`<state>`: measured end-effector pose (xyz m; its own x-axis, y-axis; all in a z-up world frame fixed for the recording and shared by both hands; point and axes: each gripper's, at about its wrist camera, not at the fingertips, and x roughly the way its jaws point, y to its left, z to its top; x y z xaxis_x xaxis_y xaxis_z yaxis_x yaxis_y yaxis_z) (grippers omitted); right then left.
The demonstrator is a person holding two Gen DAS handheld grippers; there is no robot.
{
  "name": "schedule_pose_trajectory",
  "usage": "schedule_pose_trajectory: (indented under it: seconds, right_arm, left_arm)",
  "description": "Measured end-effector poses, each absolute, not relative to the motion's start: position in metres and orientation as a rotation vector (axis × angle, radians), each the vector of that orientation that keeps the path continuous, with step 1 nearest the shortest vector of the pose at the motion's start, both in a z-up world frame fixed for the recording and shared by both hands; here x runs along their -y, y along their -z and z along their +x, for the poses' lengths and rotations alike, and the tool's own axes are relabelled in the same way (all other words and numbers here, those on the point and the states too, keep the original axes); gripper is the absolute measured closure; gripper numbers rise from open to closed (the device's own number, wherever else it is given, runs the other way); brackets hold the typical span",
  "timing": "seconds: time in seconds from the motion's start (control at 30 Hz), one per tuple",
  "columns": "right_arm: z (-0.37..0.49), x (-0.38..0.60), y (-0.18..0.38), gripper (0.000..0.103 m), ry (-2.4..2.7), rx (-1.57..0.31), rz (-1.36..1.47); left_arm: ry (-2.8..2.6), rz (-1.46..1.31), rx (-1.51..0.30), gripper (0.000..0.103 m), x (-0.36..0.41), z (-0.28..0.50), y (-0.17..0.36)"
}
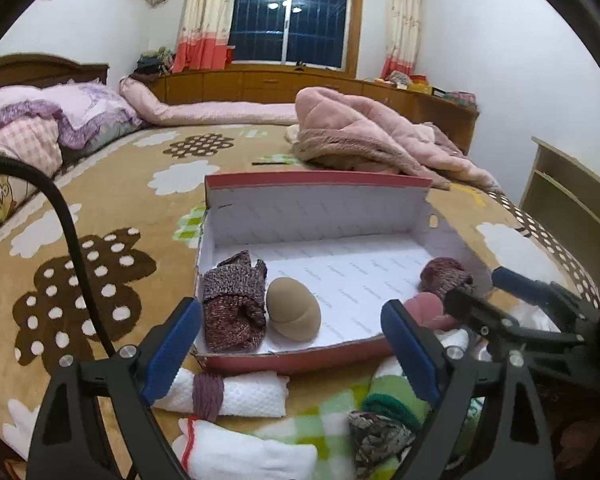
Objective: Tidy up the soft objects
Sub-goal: 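Withdraw both grippers from the shoebox toward the remaining items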
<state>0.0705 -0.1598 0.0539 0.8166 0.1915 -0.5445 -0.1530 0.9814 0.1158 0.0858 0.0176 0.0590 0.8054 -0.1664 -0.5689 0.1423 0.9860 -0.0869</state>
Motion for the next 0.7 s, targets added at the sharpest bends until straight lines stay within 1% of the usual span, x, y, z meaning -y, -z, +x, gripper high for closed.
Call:
schedule_pose_trajectory:
  seconds: [0.2, 0.53, 0.7]
  right_arm:
    - [0.061, 0.169, -0.054, 0.018, -0.162, -0.595, 0.092]
    - [0.049, 0.168, -0.047, 0.018, -0.153, -0.621, 0.078]
    - [0.046, 0.166, -0.047, 0.018, -0.153, -0.630, 0.049]
  left_arm:
    - [0.163, 0.003, -0.588, 0.009, -0.014, 0.074, -0.061]
    - [0.138, -0.078, -0.627, 0.009, -0.026, 0.063, -0.053]
    - [0.129, -0.073, -0.628, 0.009, -0.025, 0.055, -0.052]
